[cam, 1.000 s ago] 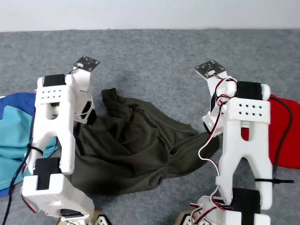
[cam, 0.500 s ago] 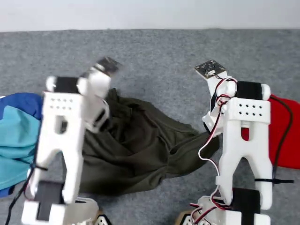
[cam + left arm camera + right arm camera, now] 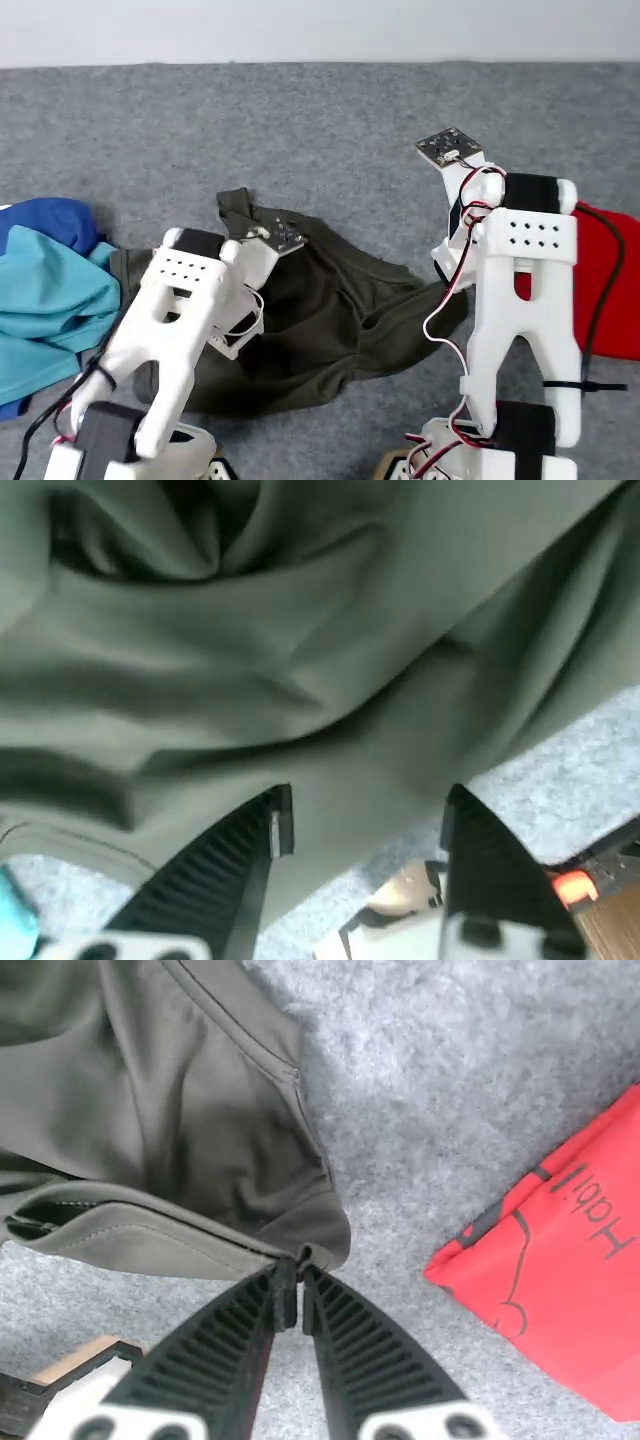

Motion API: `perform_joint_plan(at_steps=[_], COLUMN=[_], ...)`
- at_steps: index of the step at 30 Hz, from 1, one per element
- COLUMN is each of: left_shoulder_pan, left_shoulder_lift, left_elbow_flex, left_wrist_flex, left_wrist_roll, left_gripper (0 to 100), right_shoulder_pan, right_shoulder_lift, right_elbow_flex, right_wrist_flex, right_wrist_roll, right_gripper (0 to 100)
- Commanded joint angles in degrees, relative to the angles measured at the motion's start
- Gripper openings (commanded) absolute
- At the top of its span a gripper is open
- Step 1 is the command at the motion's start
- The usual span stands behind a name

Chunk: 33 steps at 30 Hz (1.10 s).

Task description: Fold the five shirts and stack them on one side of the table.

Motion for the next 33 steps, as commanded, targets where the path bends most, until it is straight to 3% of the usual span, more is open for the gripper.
perform_joint_plan(at_steps=[1,5,10,24,30,33], left_shoulder_pan=[0.53,-0.53,-0.35,-7.47,-7.47,-7.65], left_shoulder_lift=[4.75,12.92,17.23,14.59,15.56,14.33], left_elbow_flex=[1.36,1.27,-3.65,-28.18,-31.96,-33.54], left_wrist_flex=[-5.01,-10.37,-11.52,-7.12,0.35,2.64], left_wrist_roll=[-0.09,0.26,-0.26,-0.88,-3.96,-4.22], left_gripper=[25,22,1,2,15,16], right_shoulder_pan=[0.75,0.75,1.80,4.97,5.58,6.99], right_shoulder_lift=[-2.59,-2.59,-2.68,-8.40,-9.36,-10.51], right_elbow_flex=[-2.46,-2.46,-2.64,-2.64,-2.64,-2.73], right_wrist_flex=[0.57,0.66,0.66,-3.65,-7.96,-10.59], right_wrist_roll=[0.09,0.09,0.09,0.26,0.35,0.35], right_gripper=[0.9,0.9,0.9,0.9,0.9,0.9])
